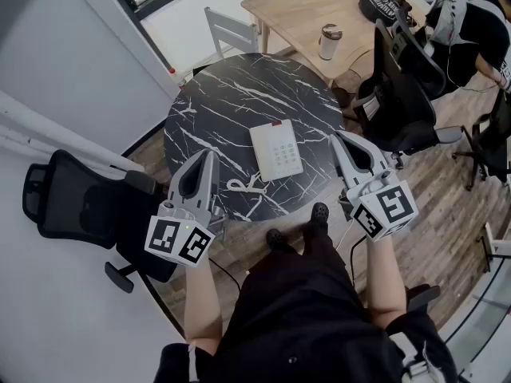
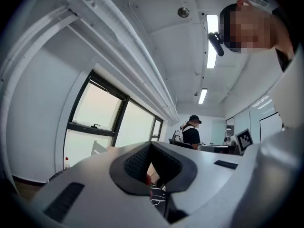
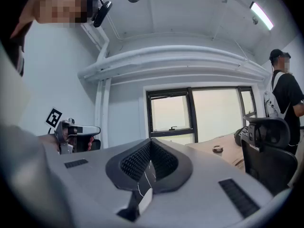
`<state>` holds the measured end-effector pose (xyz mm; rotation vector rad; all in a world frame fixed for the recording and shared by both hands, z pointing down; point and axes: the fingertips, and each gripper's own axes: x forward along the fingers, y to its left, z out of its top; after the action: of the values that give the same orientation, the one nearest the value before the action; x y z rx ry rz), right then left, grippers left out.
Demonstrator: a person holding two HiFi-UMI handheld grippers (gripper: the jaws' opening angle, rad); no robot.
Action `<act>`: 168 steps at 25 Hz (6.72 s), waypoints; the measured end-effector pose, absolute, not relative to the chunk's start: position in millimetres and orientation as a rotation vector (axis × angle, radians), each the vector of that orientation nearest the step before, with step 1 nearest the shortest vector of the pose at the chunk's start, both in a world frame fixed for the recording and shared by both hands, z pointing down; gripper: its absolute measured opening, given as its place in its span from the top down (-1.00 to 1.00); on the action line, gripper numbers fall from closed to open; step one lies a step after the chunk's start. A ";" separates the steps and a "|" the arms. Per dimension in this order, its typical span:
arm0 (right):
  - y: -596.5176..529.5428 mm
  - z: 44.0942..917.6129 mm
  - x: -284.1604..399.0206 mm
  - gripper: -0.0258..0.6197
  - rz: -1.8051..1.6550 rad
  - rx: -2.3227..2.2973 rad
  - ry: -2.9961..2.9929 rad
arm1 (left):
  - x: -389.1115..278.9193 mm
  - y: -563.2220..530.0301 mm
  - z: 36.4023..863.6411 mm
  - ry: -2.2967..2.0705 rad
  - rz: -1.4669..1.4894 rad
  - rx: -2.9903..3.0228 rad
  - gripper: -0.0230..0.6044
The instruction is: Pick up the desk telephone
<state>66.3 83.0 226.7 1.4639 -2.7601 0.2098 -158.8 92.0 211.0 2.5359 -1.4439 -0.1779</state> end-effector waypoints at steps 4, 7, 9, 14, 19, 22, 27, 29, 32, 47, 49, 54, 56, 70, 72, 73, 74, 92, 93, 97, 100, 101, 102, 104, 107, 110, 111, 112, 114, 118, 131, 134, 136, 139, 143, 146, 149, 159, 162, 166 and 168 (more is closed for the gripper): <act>80.9 229.1 65.8 0.83 0.224 1.463 -2.764 | -159.1 92.6 214.0 -1.449 -0.174 2.533 0.88; 80.0 229.1 65.3 0.83 0.231 1.463 -2.762 | -158.4 92.8 214.2 -1.448 -0.167 2.534 0.88; 79.8 229.3 66.0 0.83 0.222 1.468 -2.754 | -158.2 92.9 215.6 -1.456 -0.158 2.535 0.88; 83.5 224.5 63.1 0.83 0.228 1.476 -2.775 | -160.2 96.6 217.9 -1.451 -0.144 2.531 0.88; 84.1 232.5 58.5 0.83 0.260 1.464 -2.759 | -162.1 101.7 222.8 -1.424 -0.132 2.534 0.88; 86.4 239.5 56.5 0.83 0.278 1.461 -2.739 | -163.5 102.8 229.4 -1.414 -0.122 2.519 0.88; 86.3 254.1 54.1 0.83 0.305 1.422 -2.714 | -160.8 101.0 241.8 -1.397 -0.108 2.504 0.88; 83.8 257.7 54.1 0.83 0.311 1.410 -2.712 | -159.2 98.5 247.2 -1.394 -0.102 2.492 0.88; 79.0 261.2 54.5 0.83 0.320 1.392 -2.709 | -154.8 95.8 253.3 -1.383 -0.082 2.478 0.88; 5.7 281.2 60.5 0.82 0.404 1.264 -2.736 | -137.3 35.4 262.2 -1.448 -0.022 2.421 0.88; -5.7 287.4 63.3 0.82 0.430 1.242 -2.737 | -131.0 25.3 266.0 -1.451 -0.011 2.413 0.88; -32.0 305.4 73.4 0.82 0.487 1.174 -2.739 | -115.1 1.6 276.8 -1.456 -0.018 2.362 0.88; -41.8 309.7 77.9 0.82 0.510 1.143 -2.748 | -107.8 -5.4 281.0 -1.466 -0.007 2.353 0.88; -73.0 363.7 90.0 0.82 0.617 0.886 -2.730 | -72.6 -19.1 337.9 -1.564 0.057 2.142 0.88; -71.9 371.9 89.7 0.82 0.639 0.868 -2.718 | -70.9 -15.9 346.1 -1.561 0.071 2.118 0.88; -71.0 375.7 89.2 0.82 0.649 0.861 -2.712 | -70.7 -14.5 349.6 -1.560 0.078 2.108 0.88; -70.4 379.3 88.7 0.82 0.657 0.855 -2.706 | -71.0 -13.6 352.8 -1.559 0.084 2.100 0.88; -46.2 441.8 66.9 0.78 0.761 0.849 -2.539 | -79.6 -11.1 423.9 -1.382 0.190 2.057 0.65; -44.2 446.0 65.3 0.73 0.768 0.844 -2.529 | -80.1 -10.8 429.0 -1.369 0.196 2.055 0.64; -38.7 463.3 59.4 0.65 0.805 0.832 -2.487 | -83.4 -10.7 449.0 -1.322 0.222 2.042 0.56; -33.1 479.1 56.6 0.59 0.837 0.834 -2.450 | -84.1 -8.3 465.9 -1.279 0.264 2.041 0.51; -30.7 484.6 55.7 0.56 0.847 0.832 -2.437 | -83.9 -6.9 471.9 -1.262 0.276 2.039 0.49; -28.5 489.9 54.8 0.54 0.857 0.830 -2.424 | -83.6 -5.6 477.9 -1.246 0.286 2.036 0.46; -25.3 499.4 53.4 0.49 0.872 0.828 -2.403 | -83.5 -4.1 489.4 -1.221 0.304 2.027 0.42; -22.3 512.4 52.8 0.44 0.895 0.833 -2.373 | -84.1 -2.9 505.5 -1.195 0.327 2.012 0.34; -19.3 527.2 53.1 0.37 0.922 0.832 -2.344 | -86.3 -1.0 522.3 -1.182 0.351 1.985 0.23; -18.9 532.7 53.5 0.35 0.932 0.833 -2.334 | -87.2 -0.4 528.3 -1.181 0.355 1.974 0.22; -18.7 538.3 53.9 0.34 0.944 0.834 -2.324 | -87.9 0.4 534.5 -1.177 0.355 1.961 0.19; -17.8 548.6 54.6 0.30 0.966 0.835 -2.303 | -88.9 3.1 546.4 -1.163 0.350 1.935 0.14; -16.8 565.9 54.0 0.22 1.002 0.837 -2.272 | -91.9 6.0 565.3 -1.135 0.337 1.896 0.09; -5.4 611.3 40.4 0.02 1.093 0.785 -2.213 | -86.9 10.1 609.8 -1.017 0.308 1.807 -0.17; -7.9 619.4 41.2 -0.01 1.098 0.799 -2.198 | -86.9 7.8 615.5 -1.026 0.315 1.804 -0.23; -7.7 623.9 40.9 -0.04 1.108 0.807 -2.188 | -86.5 6.1 618.8 -1.030 0.318 1.809 -0.26; -4.8 630.0 37.6 -0.05 1.125 0.798 -2.177 | -84.8 3.4 621.5 -1.022 0.298 1.818 -0.28; -3.1 637.3 34.4 -0.05 1.138 0.788 -2.166 | -83.4 2.2 629.0 -0.998 0.279 1.805 -0.30; -4.4 641.3 32.5 -0.05 1.136 0.785 -2.164 | -82.2 2.7 635.2 -0.972 0.266 1.796 -0.30; -5.2 644.0 29.3 -0.05 1.137 0.778 -2.165 | -80.3 4.4 638.2 -0.940 0.255 1.797 -0.30; -7.4 651.1 18.5 -0.05 1.151 0.752 -2.163 | -73.6 3.0 643.8 -0.861 0.281 1.816 -0.30; -7.2 653.0 16.8 -0.05 1.159 0.748 -2.161 | -72.7 3.4 647.1 -0.839 0.294 1.816 -0.30; -7.0 655.1 15.0 -0.05 1.172 0.739 -2.157 | -73.2 1.4 649.5 -0.834 0.296 1.815 -0.30; -6.7 656.5 15.0 -0.05 1.181 0.740 -2.153 | -73.3 1.1 651.4 -0.835 0.299 1.813 -0.30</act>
<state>15.0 -6.7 656.5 0.7400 -2.1527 1.1808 -73.3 1.1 651.4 1.8130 -0.8354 0.2986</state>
